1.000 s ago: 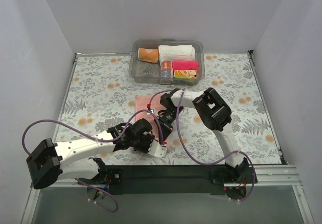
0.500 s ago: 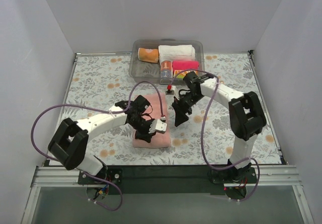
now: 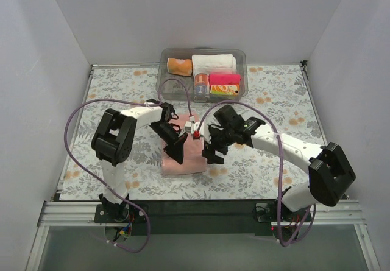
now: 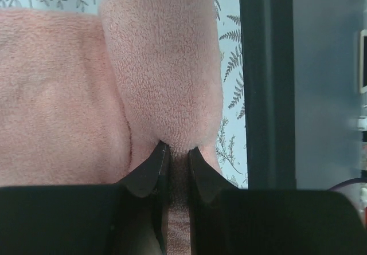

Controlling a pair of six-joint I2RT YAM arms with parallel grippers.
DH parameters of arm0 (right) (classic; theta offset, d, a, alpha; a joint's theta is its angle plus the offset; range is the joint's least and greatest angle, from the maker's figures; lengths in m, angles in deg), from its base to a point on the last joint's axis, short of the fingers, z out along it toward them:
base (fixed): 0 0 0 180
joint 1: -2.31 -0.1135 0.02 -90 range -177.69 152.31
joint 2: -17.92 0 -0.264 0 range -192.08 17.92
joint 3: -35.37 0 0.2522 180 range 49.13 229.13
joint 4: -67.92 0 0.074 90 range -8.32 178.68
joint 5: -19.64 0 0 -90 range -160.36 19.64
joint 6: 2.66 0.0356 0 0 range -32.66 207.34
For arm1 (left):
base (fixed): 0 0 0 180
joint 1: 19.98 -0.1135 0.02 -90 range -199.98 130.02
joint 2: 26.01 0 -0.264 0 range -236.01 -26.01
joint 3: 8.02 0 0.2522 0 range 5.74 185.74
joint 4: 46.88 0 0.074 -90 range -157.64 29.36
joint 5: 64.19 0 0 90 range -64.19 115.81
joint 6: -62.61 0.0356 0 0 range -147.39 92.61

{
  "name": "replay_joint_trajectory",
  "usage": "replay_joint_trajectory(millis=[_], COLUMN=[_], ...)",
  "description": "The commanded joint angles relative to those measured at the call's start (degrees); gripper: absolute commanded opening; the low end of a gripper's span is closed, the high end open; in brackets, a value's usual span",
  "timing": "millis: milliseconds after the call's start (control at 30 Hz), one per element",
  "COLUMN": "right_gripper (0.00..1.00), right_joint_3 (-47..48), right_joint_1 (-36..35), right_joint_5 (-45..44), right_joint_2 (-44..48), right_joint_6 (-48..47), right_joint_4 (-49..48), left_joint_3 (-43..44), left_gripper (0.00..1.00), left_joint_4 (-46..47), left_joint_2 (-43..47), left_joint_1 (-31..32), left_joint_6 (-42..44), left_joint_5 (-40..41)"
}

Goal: Roll the towels
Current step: Roll the towel

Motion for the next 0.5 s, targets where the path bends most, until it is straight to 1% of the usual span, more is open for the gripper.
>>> replay_joint_trajectory(millis=[0, 33, 100, 233, 300, 333, 433, 467], right_gripper=[0.74, 0.75, 0.75, 0.75, 0.71, 0.63, 0.51, 0.37], right_joint_3=[-2.4, -2.8, -3.5, -4.7, -4.7, -4.9, -5.6, -5.8], right_joint_1=[-7.7, -9.2, -12.3, -15.9, -17.2, -17.5, -17.8, -17.7], right_joint_5=[-12.0, -13.3, -15.3, -18.0, -18.7, -18.5, -18.1, -17.7], right_joint_2=[0.7, -0.1, -2.1, -5.7, -8.1, -8.9, -11.7, -12.1], right_joint_6=[0.4, -0.1, -0.8, -2.2, -3.2, -3.5, -4.4, -4.6], right_joint_4=[-11.3, -14.2, -16.3, -22.2, -23.1, -23.6, -23.7, -23.8], left_joint_3=[3.1, 3.9, 6.1, 8.8, 10.2, 10.5, 11.2, 11.2], left_gripper=[0.00, 0.00, 0.00, 0.01, 0.01, 0.01, 0.01, 0.03], left_joint_4=[0.5, 0.1, -0.6, -1.1, -1.3, -2.0, -1.9, -1.7], left_joint_2=[-5.0, -5.8, -8.3, -11.4, -12.7, -13.1, -13.7, -13.4], left_joint_1=[-1.8, -2.2, -2.6, -3.5, -4.0, -4.4, -5.3, -5.4], left_joint_6=[4.6, 4.8, 5.4, 6.1, 6.1, 6.5, 6.6, 6.8], left_joint_5=[4.6, 4.1, 3.6, 3.4, 2.9, 2.6, 1.8, 1.8])
